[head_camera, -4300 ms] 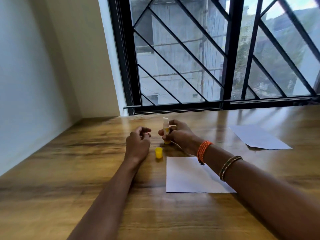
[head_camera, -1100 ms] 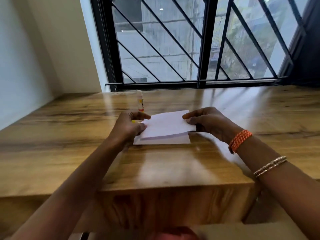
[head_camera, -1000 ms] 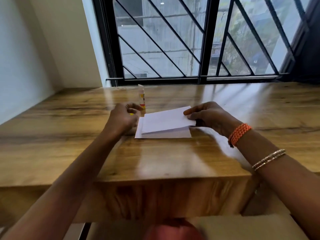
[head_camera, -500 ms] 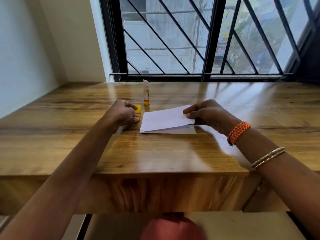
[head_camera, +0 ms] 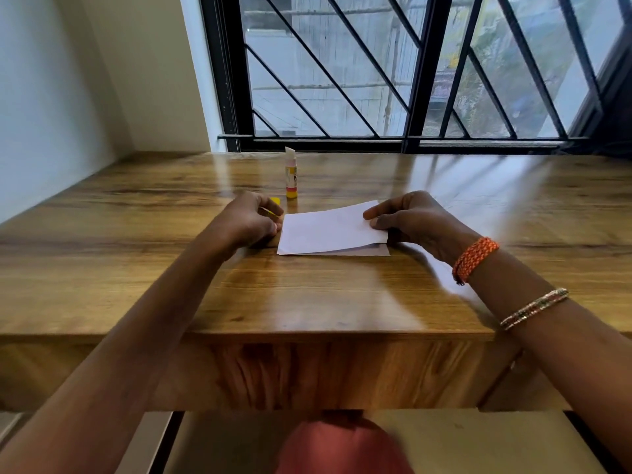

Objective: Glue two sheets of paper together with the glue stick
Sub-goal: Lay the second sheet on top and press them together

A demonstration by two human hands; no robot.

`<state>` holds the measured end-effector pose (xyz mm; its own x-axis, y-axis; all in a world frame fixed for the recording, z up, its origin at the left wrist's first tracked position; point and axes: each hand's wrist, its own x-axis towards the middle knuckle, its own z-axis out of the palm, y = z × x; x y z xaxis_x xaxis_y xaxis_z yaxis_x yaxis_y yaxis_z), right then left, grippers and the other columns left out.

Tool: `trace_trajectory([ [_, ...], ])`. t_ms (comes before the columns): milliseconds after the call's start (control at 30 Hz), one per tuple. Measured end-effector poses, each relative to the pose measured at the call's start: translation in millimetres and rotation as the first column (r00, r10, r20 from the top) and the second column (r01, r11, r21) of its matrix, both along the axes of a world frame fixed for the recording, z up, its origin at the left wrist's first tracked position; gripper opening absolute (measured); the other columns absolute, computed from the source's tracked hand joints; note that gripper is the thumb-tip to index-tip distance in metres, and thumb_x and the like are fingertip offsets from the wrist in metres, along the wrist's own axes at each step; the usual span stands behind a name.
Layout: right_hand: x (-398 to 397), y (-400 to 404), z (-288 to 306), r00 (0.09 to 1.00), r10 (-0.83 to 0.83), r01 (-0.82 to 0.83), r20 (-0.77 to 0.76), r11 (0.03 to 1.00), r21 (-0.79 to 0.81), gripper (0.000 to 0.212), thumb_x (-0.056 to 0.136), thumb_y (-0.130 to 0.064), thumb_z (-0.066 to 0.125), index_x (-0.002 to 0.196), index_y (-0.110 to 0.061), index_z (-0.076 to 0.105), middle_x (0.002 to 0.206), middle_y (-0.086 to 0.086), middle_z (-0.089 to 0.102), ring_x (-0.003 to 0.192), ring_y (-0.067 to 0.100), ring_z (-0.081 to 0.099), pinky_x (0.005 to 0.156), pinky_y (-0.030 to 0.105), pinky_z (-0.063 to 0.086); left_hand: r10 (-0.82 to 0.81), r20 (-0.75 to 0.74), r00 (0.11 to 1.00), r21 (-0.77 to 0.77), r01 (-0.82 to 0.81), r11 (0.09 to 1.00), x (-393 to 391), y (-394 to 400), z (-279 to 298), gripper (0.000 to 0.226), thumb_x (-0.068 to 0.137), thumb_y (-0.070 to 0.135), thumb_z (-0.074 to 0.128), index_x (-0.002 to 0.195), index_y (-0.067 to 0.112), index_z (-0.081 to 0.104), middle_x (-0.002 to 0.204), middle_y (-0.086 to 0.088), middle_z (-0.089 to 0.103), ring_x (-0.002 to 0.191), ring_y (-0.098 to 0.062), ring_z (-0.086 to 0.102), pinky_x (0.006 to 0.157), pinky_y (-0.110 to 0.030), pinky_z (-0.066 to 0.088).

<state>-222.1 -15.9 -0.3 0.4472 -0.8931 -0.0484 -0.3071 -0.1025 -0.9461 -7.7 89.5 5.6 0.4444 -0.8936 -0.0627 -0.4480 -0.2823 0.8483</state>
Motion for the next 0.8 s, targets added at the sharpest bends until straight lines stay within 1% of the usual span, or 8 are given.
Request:
trace_trajectory([
  [67, 0, -1, 0, 1.0, -0.003, 0.003, -0.004, 1.0, -0.012, 0.013, 0.084, 0.003, 0.063, 0.089, -0.007, 0.07, 0.092, 0.012, 0.067, 0.071, 0.014, 0.064, 0.06, 0.019, 0.058, -0.024, 0.06, 0.998, -0.001, 0.024, 1.0, -3, 1, 0, 0.039, 0.085, -0.013, 0.049, 0.119, 0.004, 0.057, 0.095, -0.005, 0.062, 0.096, -0.017, 0.057, 0.063, -0.017, 0.044],
  [133, 0, -1, -1, 1.0, -0.008, 0.008, -0.012, 1.0, -0.024, 0.013, 0.085, 0.002, 0.063, 0.089, -0.008, 0.07, 0.094, 0.013, 0.067, 0.073, 0.015, 0.064, 0.063, 0.02, 0.057, -0.039, 0.108, 0.993, -0.002, 0.04, 0.999, -4, 1, 0, 0.039, 0.086, -0.012, 0.049, 0.12, 0.004, 0.057, 0.096, -0.005, 0.062, 0.094, -0.016, 0.057, 0.062, -0.016, 0.043],
  [167, 1, -2, -1, 1.0, -0.01, 0.01, -0.018, 1.0, -0.028, 0.013, 0.085, 0.002, 0.063, 0.089, -0.009, 0.07, 0.095, 0.013, 0.068, 0.073, 0.015, 0.063, 0.064, 0.02, 0.057, -0.04, 0.131, 0.991, -0.002, 0.041, 0.999, -5, 1, 0, 0.039, 0.086, -0.012, 0.048, 0.121, 0.003, 0.057, 0.101, -0.008, 0.062, 0.095, -0.017, 0.057, 0.064, -0.017, 0.044],
  [300, 2, -2, -2, 0.999, -0.014, 0.011, -0.052, 0.998, -0.061, 0.013, 0.085, 0.001, 0.063, 0.091, -0.009, 0.07, 0.099, 0.013, 0.067, 0.077, 0.014, 0.063, 0.067, 0.019, 0.056, -0.043, 0.209, 0.977, 0.008, 0.042, 0.999, -5, 0, 1, 0.04, 0.086, -0.012, 0.049, 0.122, 0.003, 0.057, 0.114, -0.014, 0.063, 0.103, -0.02, 0.057, 0.083, -0.026, 0.045],
  [467, 4, -2, -2, 0.998, -0.015, 0.011, -0.061, 0.997, -0.071, 0.014, 0.085, 0.0, 0.063, 0.089, -0.011, 0.07, 0.104, 0.013, 0.067, 0.087, 0.018, 0.063, 0.074, 0.023, 0.056, -0.051, 0.245, 0.968, 0.021, 0.047, 0.999, -5, 0, 1, 0.039, 0.086, -0.011, 0.05, 0.121, 0.003, 0.058, 0.115, -0.014, 0.063, 0.103, -0.02, 0.058, 0.083, -0.026, 0.044],
  [567, 4, -1, -2, 0.998, -0.012, 0.007, -0.061, 0.997, -0.078, 0.014, 0.085, 0.0, 0.063, 0.09, -0.01, 0.07, 0.103, 0.013, 0.067, 0.083, 0.015, 0.063, 0.07, 0.019, 0.055, -0.057, 0.255, 0.965, 0.021, 0.054, 0.998, -6, 0, 1, 0.037, 0.086, -0.006, 0.054, 0.122, 0.004, 0.057, 0.118, -0.014, 0.062, 0.102, -0.019, 0.057, 0.082, -0.026, 0.043],
  [667, 4, 0, -3, 0.998, -0.014, 0.008, -0.068, 0.996, -0.09, 0.014, 0.085, 0.0, 0.063, 0.092, -0.009, 0.07, 0.103, 0.013, 0.066, 0.081, 0.014, 0.063, 0.068, 0.018, 0.055, -0.075, 0.308, 0.949, 0.032, 0.068, 0.997, -9, 0, -1, 0.037, 0.087, 0.003, 0.059, 0.124, 0.004, 0.057, 0.122, -0.012, 0.061, 0.107, -0.021, 0.057, 0.086, -0.027, 0.044],
  [800, 4, 1, -4, 0.998, -0.023, 0.016, -0.062, 0.993, -0.116, 0.016, 0.085, 0.0, 0.063, 0.097, -0.006, 0.07, 0.099, 0.014, 0.068, 0.074, 0.012, 0.063, 0.06, 0.015, 0.053, -0.092, 0.377, 0.922, 0.05, 0.079, 0.996, -11, -2, -5, 0.036, 0.086, 0.008, 0.062, 0.122, 0.004, 0.06, 0.122, -0.014, 0.063, 0.112, -0.023, 0.059, 0.091, -0.029, 0.044],
])
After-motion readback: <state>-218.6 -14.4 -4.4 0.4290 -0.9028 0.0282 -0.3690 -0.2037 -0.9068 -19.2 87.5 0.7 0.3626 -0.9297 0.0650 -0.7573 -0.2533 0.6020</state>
